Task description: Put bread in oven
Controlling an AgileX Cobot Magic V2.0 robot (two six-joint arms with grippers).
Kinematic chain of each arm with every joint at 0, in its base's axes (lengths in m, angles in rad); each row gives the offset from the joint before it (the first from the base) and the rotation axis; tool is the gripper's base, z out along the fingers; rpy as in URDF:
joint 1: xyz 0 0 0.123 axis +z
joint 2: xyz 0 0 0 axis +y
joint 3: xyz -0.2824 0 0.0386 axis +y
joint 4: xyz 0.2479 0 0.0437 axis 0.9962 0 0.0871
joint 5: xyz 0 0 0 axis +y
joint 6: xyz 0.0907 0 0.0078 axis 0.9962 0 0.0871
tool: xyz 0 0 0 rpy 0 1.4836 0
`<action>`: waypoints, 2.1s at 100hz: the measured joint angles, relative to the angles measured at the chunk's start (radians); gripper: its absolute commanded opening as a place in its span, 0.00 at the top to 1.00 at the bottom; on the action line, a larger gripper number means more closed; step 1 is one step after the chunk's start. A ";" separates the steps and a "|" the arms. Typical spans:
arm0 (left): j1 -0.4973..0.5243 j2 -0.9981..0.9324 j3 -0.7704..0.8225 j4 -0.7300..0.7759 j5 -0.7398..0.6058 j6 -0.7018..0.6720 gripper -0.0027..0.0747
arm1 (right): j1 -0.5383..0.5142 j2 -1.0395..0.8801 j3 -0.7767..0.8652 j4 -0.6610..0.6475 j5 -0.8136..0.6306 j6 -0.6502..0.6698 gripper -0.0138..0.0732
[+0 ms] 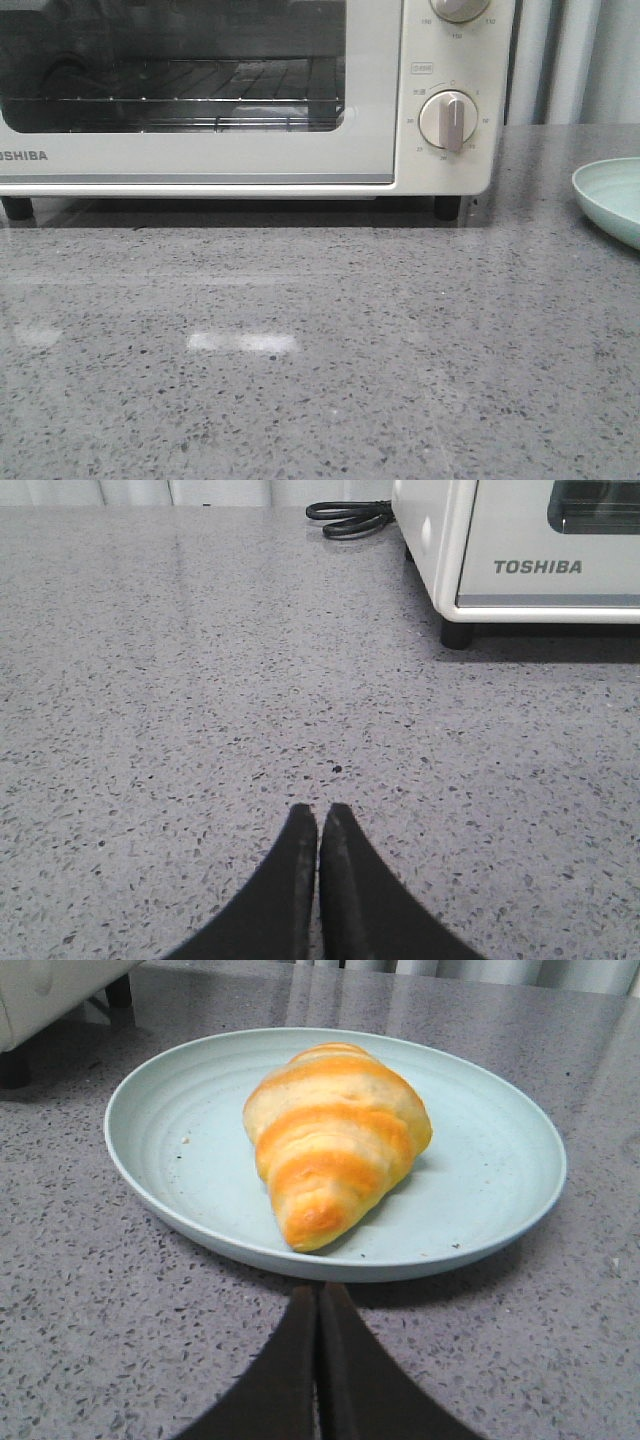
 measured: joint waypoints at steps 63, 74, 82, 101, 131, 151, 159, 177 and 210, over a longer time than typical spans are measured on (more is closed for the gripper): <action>0.000 0.000 -0.001 0.000 0.000 0.000 0.99 | 0.000 0.000 0.000 0.002 0.000 0.000 0.93; 0.000 0.000 0.000 0.000 0.000 0.000 0.99 | 0.000 0.000 0.000 0.002 0.000 0.000 0.93; 0.000 0.000 -0.001 0.000 0.000 0.000 0.99 | 0.000 0.000 0.000 0.002 0.000 0.000 0.93; 0.000 0.000 0.000 -0.017 -0.059 0.000 0.99 | 0.000 0.000 0.000 0.018 -0.048 0.000 0.93; 0.000 0.000 0.000 -0.062 -0.325 0.000 0.99 | 0.000 0.000 0.000 0.243 -0.323 0.013 0.93; 0.000 0.000 0.000 -0.066 -0.520 0.000 0.99 | 0.000 0.000 0.000 0.265 -0.601 0.020 0.93; 0.000 0.000 0.000 -0.066 -0.604 0.000 0.99 | 0.000 0.000 0.000 0.269 -0.688 0.020 0.93; 0.000 0.000 0.000 -0.066 -0.710 0.000 0.99 | 0.000 0.000 0.000 0.272 -0.752 0.022 0.93; 0.000 0.000 0.000 -0.067 -0.721 0.000 0.99 | 0.000 0.000 0.000 0.271 -0.754 0.022 0.93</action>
